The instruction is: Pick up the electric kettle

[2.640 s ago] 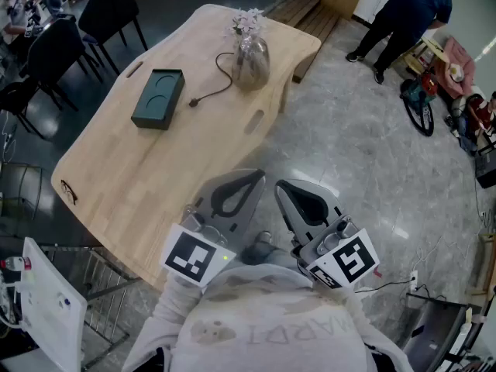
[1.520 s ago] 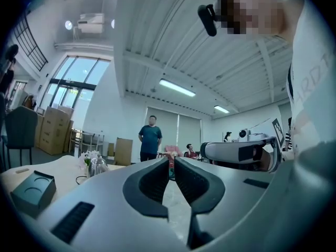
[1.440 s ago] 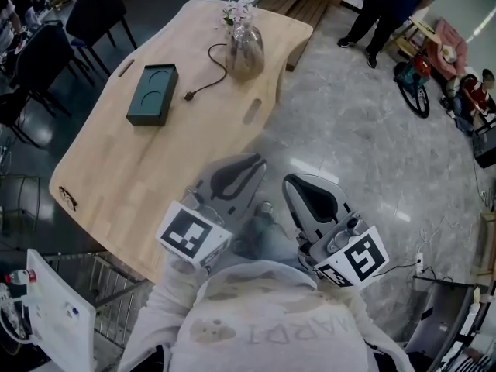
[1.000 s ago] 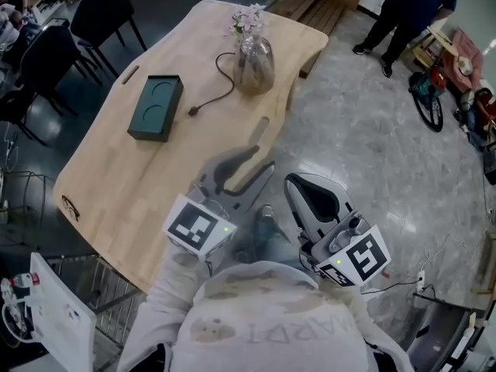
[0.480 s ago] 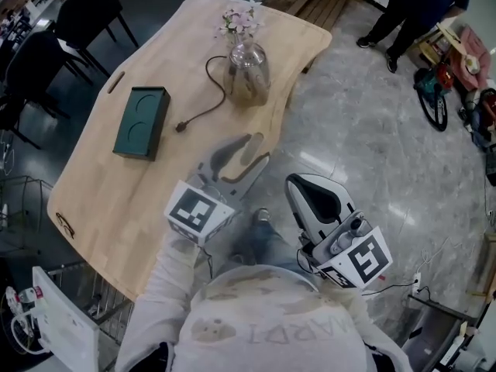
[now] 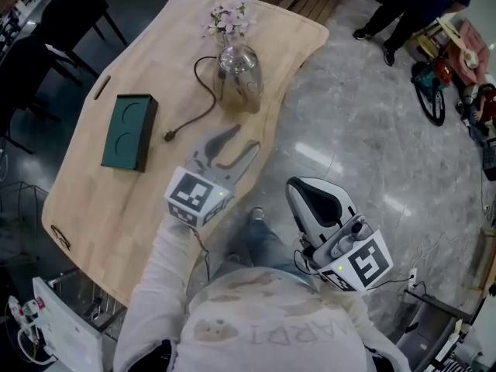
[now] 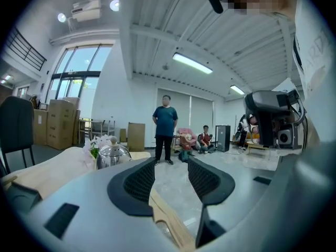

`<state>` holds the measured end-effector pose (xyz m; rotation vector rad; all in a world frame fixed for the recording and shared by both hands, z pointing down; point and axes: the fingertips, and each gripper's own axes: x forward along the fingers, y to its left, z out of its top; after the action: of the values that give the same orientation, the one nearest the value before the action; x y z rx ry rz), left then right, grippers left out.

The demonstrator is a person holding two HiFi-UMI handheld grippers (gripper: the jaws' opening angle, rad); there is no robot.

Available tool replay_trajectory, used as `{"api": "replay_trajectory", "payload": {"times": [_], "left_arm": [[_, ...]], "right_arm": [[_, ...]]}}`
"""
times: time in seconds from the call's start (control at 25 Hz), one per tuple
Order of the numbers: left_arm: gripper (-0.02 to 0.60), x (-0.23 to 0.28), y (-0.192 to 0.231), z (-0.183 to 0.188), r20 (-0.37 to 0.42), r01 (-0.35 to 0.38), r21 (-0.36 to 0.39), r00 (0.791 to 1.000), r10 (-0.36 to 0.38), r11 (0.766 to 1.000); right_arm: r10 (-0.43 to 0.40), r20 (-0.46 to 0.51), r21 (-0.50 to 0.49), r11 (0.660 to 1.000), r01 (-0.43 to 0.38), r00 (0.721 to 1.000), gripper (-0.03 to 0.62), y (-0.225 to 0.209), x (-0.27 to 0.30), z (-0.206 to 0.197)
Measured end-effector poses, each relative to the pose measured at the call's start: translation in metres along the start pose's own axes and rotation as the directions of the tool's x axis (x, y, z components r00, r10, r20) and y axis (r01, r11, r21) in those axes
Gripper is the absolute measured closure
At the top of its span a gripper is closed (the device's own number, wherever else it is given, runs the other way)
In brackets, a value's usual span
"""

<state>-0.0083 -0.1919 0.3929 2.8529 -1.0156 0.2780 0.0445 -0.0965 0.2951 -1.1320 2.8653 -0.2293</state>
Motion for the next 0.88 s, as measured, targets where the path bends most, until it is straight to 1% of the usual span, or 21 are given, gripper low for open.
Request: {"api": "replay_trajectory", "payload": {"times": [0.56,0.88], "left_arm": [[0.382,0.06,0.052,-0.048,-0.108,0.022,-0.03,0.994,-0.025,0.999],[0.374,0.085,0.067,-0.064,-0.149,0.067,-0.025,0.986,-0.07,0.997]], "right_arm": [[-0.03,-0.065,0.025,0.999,0.032,0.997,0.576,-0.045,0.017,-0.015],[-0.053,-0.086,0.025,0.998,0.056,0.995,0.576,-0.064,0.021,-0.019]]}}
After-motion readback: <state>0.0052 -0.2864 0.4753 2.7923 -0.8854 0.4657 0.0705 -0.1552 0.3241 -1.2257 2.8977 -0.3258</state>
